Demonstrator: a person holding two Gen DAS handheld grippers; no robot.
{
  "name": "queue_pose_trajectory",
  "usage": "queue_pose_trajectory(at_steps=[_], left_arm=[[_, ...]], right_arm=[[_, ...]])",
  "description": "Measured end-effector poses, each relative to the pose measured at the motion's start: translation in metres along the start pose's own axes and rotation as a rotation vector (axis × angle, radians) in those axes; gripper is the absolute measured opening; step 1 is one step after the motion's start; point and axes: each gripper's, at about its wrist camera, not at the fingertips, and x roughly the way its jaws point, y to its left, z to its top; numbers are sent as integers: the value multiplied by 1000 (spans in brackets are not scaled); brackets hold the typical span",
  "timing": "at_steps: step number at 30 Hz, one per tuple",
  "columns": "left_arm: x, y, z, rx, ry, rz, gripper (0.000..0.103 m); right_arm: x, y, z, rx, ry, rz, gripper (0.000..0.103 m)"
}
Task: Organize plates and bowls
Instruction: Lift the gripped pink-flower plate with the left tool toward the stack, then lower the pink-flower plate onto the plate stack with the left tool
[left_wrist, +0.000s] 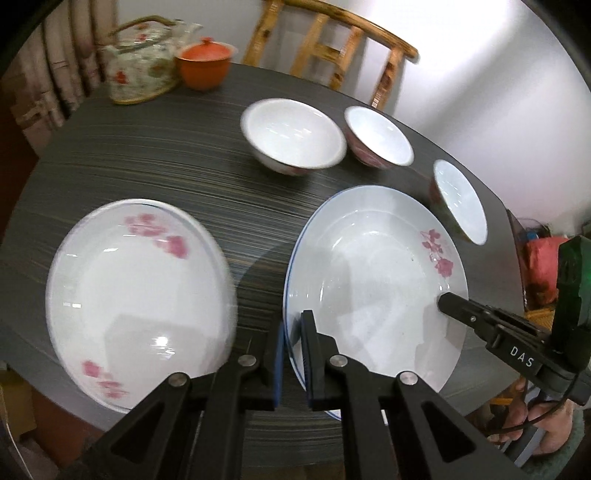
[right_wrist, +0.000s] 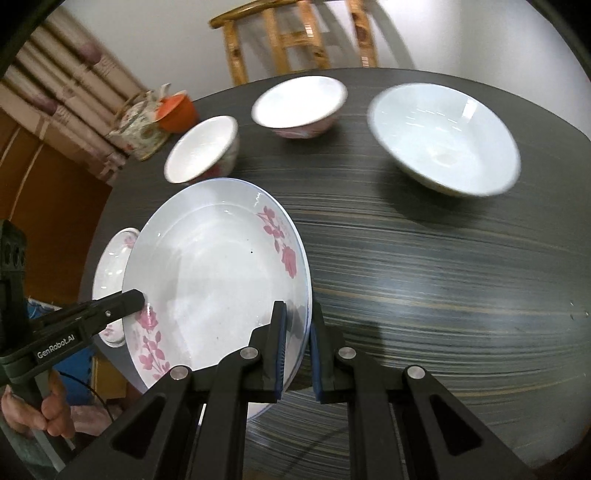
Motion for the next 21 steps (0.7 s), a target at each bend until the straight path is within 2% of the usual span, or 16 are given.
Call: queue_pose_trajectory(at_steps=[11, 21], left_arm=[[-33, 86, 0, -100, -45, 67, 9], [-44, 129, -9, -152, -51, 92, 10]], right_arm=[[33, 92, 19, -93, 22, 51, 12], [59, 145, 24, -153, 58, 63, 12]])
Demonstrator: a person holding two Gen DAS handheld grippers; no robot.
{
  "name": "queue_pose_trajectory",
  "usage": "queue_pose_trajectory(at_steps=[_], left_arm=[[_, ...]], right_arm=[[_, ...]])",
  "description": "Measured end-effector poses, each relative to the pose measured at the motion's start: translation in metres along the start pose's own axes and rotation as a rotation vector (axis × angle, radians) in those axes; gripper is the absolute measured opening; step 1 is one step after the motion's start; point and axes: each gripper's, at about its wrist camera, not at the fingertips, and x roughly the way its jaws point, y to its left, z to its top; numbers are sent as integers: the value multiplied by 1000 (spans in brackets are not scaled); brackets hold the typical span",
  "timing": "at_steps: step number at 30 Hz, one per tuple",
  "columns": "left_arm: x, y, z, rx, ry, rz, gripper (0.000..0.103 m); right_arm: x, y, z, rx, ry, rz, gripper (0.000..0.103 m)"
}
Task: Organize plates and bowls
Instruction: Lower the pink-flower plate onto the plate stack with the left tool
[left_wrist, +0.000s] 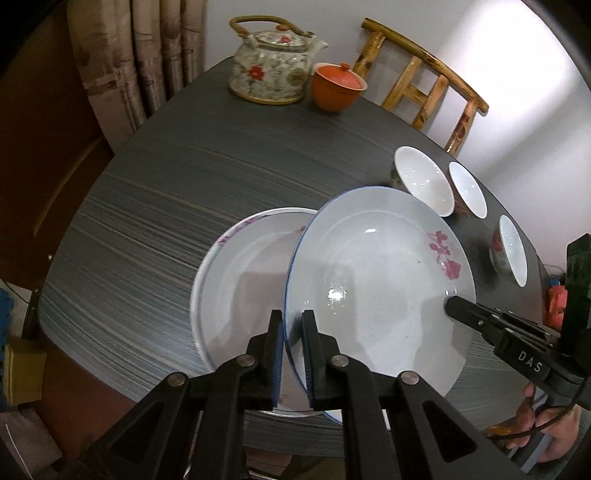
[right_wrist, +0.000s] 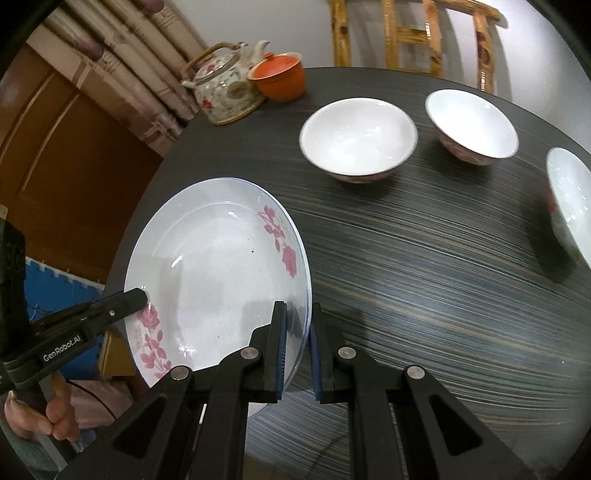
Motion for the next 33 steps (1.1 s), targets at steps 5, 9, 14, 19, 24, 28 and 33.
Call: queue_pose_trajectory(at_steps=[5, 9, 14, 19, 24, 28, 33], left_arm=[[0, 15, 0, -15, 6, 11, 10], [3, 24, 2, -25, 14, 22, 10], [6, 36, 2, -35, 20, 33, 10], [11, 44, 1, -47, 31, 52, 11], [17, 48, 1, -50, 44, 56, 11], [22, 49, 2, -56, 51, 59, 11], [28, 48, 2, -54, 54, 74, 11]], right_arm=[[9, 12, 2, -13, 12, -2, 12], [19, 21, 6, -22, 27, -3, 12], [28, 29, 8, -26, 41, -3, 12], [38, 36, 8, -37, 60, -7, 12], [43, 37, 7, -32, 74, -11, 12], [48, 39, 6, -27, 86, -12, 12], [53, 38, 7, -23, 93, -15, 12]])
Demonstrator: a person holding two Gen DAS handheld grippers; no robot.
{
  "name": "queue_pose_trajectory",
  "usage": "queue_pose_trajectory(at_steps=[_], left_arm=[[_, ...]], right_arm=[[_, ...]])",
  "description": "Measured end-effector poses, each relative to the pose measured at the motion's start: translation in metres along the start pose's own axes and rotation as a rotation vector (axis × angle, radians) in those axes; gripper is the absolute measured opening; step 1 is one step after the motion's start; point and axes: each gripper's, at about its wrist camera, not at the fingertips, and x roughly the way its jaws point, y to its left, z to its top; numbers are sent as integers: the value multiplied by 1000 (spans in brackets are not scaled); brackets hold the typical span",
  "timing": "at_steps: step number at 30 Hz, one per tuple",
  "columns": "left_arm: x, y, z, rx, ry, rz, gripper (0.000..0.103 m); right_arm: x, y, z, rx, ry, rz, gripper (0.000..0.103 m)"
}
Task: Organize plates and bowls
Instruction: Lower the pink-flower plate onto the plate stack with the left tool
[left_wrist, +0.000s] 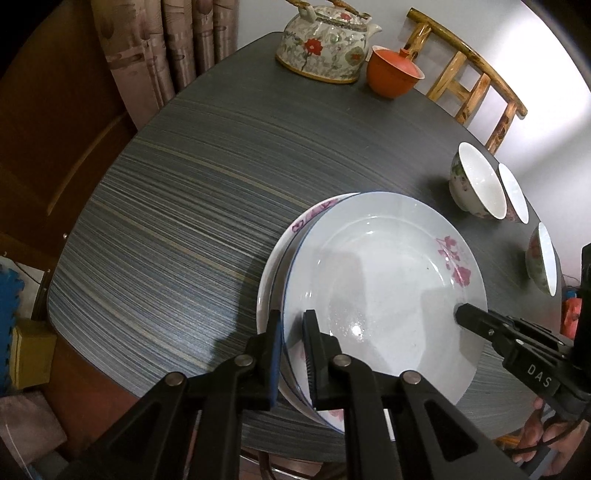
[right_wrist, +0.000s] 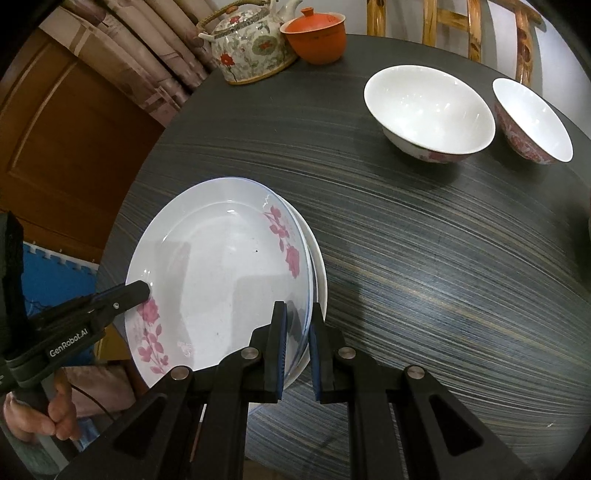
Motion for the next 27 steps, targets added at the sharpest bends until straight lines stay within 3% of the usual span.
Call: queue_pose_trajectory(at_steps=[27], left_arm=[[8, -8, -2, 38, 5, 28, 12]], right_arm=[[1, -5, -5, 6, -14, -25, 14]])
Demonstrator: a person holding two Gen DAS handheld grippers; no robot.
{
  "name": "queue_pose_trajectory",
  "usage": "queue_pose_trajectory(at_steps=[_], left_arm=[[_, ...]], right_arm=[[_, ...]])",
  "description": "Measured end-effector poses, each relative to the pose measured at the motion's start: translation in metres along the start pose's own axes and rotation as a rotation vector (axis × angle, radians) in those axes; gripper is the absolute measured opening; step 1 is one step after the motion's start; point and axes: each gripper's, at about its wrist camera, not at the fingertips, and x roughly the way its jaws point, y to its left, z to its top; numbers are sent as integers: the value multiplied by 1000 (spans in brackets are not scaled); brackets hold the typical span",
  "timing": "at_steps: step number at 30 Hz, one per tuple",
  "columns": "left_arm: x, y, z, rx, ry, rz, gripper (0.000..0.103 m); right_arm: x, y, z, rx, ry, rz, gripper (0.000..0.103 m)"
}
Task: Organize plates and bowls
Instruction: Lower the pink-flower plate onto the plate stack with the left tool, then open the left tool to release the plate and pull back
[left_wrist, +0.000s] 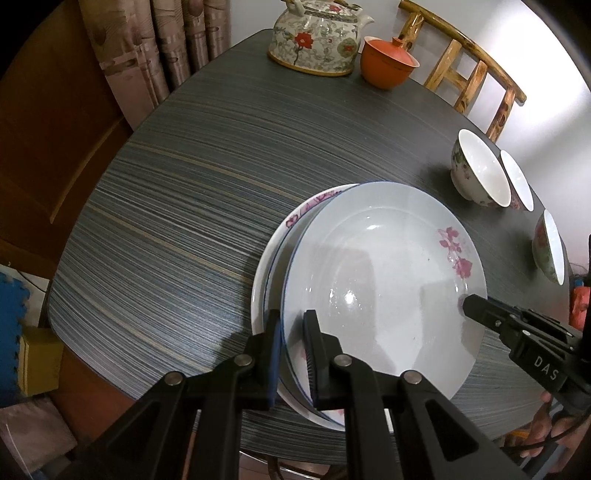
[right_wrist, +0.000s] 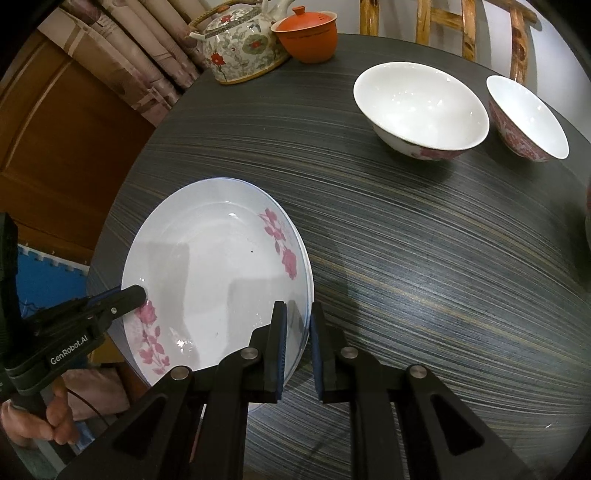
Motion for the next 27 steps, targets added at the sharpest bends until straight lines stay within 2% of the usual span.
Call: queue_pose_trajectory(at_steps=[11, 19, 22, 27], left_arm=[[-4, -12, -1, 50, -9, 81, 15], [-5, -13, -3, 56, -19, 104, 16], [-5, -18, -5, 91, -29, 197, 16], [-8, -16, -6, 98, -40, 177, 16]], right_arm=[[0, -1, -1, 10, -2, 5, 15], [-1, -1, -2, 14, 0, 8, 15], [-2, -1, -3, 15, 2, 11, 15], [-3, 3, -4, 9, 0, 14, 15]])
